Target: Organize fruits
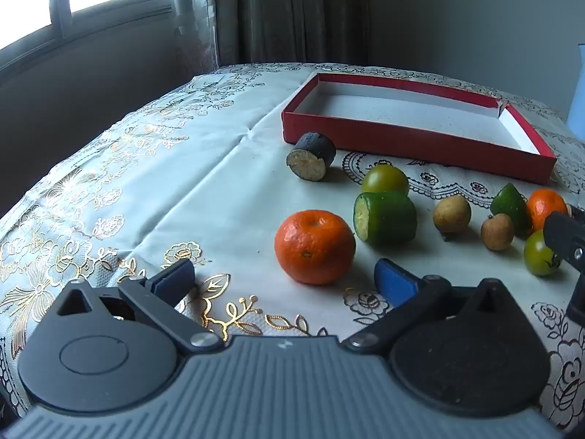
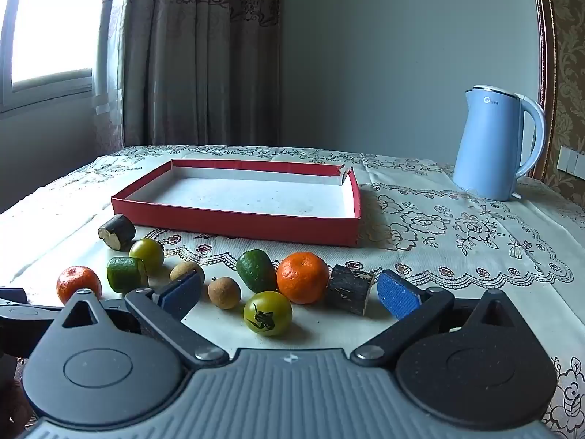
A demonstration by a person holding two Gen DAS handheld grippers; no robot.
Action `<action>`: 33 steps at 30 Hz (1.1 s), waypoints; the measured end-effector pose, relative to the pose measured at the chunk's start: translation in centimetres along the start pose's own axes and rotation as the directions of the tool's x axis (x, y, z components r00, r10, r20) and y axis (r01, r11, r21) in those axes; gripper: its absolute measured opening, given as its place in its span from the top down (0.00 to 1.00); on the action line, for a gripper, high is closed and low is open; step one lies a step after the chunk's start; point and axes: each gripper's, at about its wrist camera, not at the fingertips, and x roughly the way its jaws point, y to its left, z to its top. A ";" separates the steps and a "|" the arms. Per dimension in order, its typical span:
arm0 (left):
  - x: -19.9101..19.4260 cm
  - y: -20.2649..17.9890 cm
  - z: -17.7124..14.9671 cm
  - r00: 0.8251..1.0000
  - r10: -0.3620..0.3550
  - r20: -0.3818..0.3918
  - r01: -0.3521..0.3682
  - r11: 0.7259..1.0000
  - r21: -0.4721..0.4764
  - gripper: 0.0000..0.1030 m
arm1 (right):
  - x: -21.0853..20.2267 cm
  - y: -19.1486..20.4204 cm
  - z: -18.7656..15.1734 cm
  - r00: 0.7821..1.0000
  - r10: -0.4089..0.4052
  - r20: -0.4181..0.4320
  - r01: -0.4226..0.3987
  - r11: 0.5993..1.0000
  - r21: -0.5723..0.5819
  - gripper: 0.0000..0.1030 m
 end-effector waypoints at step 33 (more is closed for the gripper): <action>-0.4 -0.2 -0.5 1.000 -0.010 -0.003 0.010 1.000 -0.018 0.00 | -0.4 -0.8 -0.2 1.000 0.024 0.007 -0.024 0.998 0.049 0.00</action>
